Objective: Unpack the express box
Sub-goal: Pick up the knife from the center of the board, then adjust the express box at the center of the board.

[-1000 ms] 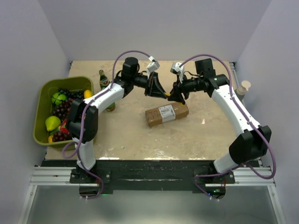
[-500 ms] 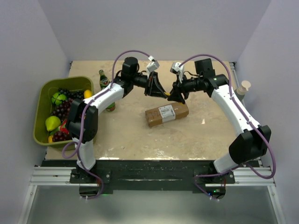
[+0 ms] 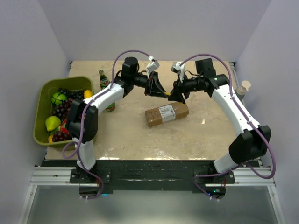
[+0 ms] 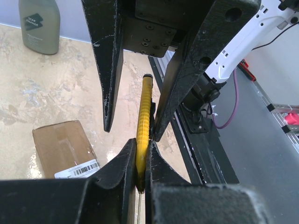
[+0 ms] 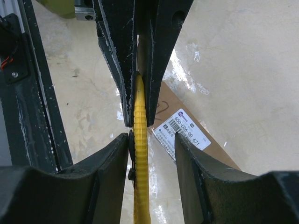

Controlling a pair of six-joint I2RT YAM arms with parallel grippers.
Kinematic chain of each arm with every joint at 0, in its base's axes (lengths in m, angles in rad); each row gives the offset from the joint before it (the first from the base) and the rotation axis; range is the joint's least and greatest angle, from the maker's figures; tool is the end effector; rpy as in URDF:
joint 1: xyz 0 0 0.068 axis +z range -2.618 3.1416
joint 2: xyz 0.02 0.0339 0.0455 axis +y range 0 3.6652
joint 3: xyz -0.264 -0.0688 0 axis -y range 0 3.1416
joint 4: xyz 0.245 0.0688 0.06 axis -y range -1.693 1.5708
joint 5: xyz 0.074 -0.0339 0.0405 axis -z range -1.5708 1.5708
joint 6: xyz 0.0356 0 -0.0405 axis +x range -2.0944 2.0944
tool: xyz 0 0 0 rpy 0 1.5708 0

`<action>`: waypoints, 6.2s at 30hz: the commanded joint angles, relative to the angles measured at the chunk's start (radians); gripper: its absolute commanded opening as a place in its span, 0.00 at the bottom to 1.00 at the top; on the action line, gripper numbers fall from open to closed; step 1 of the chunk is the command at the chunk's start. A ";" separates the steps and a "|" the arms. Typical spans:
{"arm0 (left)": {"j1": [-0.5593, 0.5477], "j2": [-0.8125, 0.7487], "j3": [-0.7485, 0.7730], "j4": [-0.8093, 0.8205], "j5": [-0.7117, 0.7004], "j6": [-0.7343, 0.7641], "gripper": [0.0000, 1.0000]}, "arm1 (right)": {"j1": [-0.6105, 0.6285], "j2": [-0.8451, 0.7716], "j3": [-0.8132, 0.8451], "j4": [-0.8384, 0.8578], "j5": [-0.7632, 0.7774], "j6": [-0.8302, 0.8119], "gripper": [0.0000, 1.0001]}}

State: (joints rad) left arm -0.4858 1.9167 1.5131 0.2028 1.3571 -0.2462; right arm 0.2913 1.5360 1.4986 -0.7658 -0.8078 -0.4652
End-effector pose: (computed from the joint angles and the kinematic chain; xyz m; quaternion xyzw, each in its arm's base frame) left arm 0.3713 -0.2354 0.3046 0.4663 0.5511 -0.6301 0.2859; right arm 0.3052 0.1184 0.3572 -0.4516 0.7380 0.3331 0.3747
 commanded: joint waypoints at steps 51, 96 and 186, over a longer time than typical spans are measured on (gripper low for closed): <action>0.015 0.022 0.065 -0.066 -0.058 0.052 0.30 | -0.026 -0.040 0.037 -0.072 0.004 0.020 0.00; -0.003 0.081 -0.097 0.831 0.056 -0.653 0.00 | -0.034 -0.062 -0.024 0.011 -0.139 0.049 0.21; -0.028 -0.171 -0.479 -0.177 -0.785 0.219 0.89 | -0.199 -0.341 -0.560 0.020 0.808 0.760 0.00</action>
State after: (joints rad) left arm -0.4923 1.7618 1.0809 -0.0399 0.5472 0.0422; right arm 0.0921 1.2205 1.0267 -0.6262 -0.0383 0.3019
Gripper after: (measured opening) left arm 0.895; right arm 0.206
